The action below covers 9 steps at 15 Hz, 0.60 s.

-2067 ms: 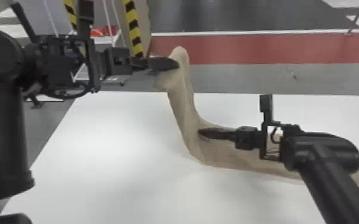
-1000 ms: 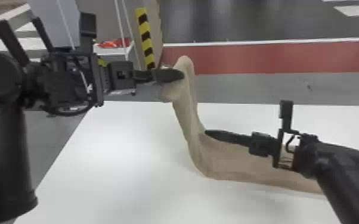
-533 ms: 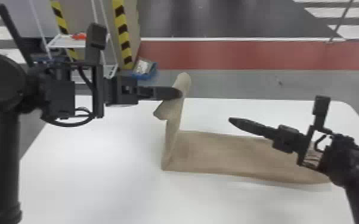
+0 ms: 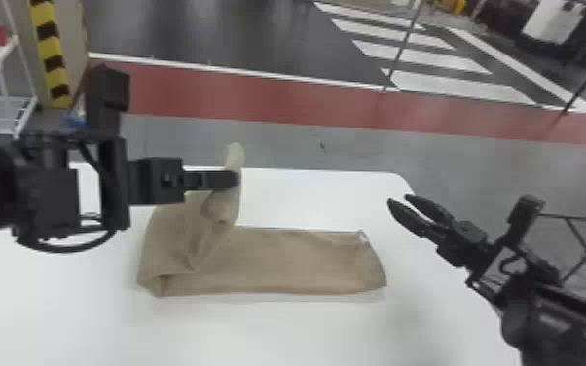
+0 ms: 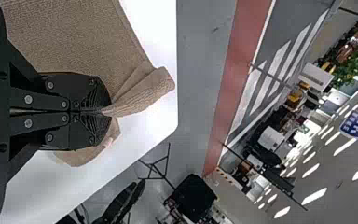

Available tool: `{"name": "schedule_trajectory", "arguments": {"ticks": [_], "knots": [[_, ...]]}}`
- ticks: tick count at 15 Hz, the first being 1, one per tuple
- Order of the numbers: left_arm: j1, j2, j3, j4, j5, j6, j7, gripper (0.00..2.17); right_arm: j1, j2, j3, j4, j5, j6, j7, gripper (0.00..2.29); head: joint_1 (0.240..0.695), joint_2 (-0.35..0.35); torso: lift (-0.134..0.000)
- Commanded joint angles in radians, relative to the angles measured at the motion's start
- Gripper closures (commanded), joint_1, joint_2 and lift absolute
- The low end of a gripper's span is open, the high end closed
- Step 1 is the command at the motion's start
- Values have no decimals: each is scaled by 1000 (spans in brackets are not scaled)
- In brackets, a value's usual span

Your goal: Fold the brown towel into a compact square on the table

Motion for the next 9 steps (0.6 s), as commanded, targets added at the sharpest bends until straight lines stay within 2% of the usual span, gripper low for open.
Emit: {"name": "schedule_trajectory", "arguments": {"ticks": [1, 2, 6, 9], "knots": [[10, -35, -47, 13, -22, -11, 4, 1477, 27, -9, -13, 19, -15, -50, -33, 97, 635, -350, -124], [19, -35, -64, 13, -40, -23, 10, 1477, 35, -9, -13, 24, -26, -65, -59, 97, 637, -350, -124], [46, -35, -122, 27, -65, -118, 51, 1477, 47, -11, -13, 30, -49, -99, -59, 97, 653, -350, -124], [52, -35, -164, 58, -83, -161, 54, 1477, 63, -11, -34, 31, -54, -111, -59, 97, 655, -350, -124]]}}
